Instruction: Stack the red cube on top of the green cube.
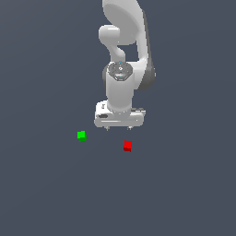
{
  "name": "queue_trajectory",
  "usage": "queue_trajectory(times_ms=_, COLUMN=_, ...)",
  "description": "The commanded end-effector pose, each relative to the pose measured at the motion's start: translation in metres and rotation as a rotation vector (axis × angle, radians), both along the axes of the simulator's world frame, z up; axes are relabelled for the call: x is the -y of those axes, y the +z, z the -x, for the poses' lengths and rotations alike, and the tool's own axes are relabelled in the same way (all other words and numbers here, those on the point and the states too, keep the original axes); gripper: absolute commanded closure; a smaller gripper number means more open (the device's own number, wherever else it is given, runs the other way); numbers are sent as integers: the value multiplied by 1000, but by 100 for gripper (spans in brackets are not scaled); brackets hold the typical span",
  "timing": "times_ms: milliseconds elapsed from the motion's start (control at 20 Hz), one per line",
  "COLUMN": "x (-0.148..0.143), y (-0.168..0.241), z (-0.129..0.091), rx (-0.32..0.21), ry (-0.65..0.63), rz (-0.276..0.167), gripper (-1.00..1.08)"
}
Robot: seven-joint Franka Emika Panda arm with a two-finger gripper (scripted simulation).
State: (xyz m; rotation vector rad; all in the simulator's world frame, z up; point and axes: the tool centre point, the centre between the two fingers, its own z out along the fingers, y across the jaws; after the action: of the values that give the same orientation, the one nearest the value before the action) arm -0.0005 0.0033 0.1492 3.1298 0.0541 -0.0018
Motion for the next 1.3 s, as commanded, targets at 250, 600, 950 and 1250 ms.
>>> queue_trajectory(times_ms=250, x=-3, y=-4, z=-1, rx=0, ry=-13, rz=-1, gripper=-92)
queue_trajectory(times_ms=600, x=-16, y=-26, z=-6, rx=1, ry=-76, rz=-3, gripper=-92)
queue_trajectory(times_ms=950, x=-37, y=-60, z=-17, rx=2, ry=-176, rz=-8, gripper=-92)
queue_trajectory(times_ms=1250, x=-47, y=-78, z=-25, rx=2, ry=-230, rz=-10, gripper=-92)
